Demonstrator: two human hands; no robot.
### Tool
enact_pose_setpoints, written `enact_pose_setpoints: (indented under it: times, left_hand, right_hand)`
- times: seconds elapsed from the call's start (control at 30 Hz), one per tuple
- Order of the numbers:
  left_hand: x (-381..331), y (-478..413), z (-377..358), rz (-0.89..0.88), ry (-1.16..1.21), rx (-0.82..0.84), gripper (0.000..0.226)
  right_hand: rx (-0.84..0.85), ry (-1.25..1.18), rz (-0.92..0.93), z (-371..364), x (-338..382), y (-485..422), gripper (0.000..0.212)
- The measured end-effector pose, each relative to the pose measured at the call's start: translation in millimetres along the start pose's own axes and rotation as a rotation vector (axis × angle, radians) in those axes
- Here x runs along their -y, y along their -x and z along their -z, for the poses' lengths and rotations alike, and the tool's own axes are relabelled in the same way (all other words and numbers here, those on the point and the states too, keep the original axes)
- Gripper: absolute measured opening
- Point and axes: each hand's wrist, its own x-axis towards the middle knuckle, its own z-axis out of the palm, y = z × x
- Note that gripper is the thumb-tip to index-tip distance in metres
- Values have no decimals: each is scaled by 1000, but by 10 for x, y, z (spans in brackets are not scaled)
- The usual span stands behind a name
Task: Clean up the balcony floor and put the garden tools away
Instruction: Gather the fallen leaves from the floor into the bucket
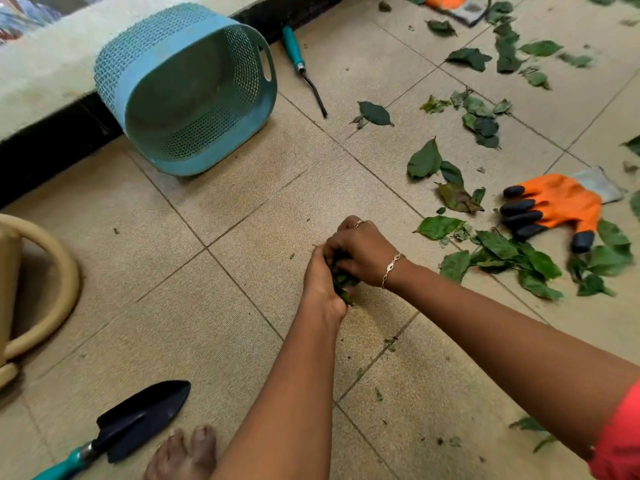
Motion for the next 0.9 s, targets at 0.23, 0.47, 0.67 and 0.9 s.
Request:
enact_pose_setpoints:
  times: [0.23, 0.47, 0.67, 0.9]
  left_hand:
    - [80, -63, -4, -68, 39, -150, 38]
    - [11, -177, 250, -731, -907, -410, 18]
    - [-67, -277, 418, -762, -1476, -357, 30]
    - [-11, -327, 454, -859, -1477, -404, 12]
  right_hand:
    - [294, -551, -41, 96, -269, 168, 36]
    - [90, 7, -246, 89, -762, 213, 28]
    - [26, 95, -220, -38, -747, 227, 26]
    - [84, 173, -144, -76, -734, 242, 22]
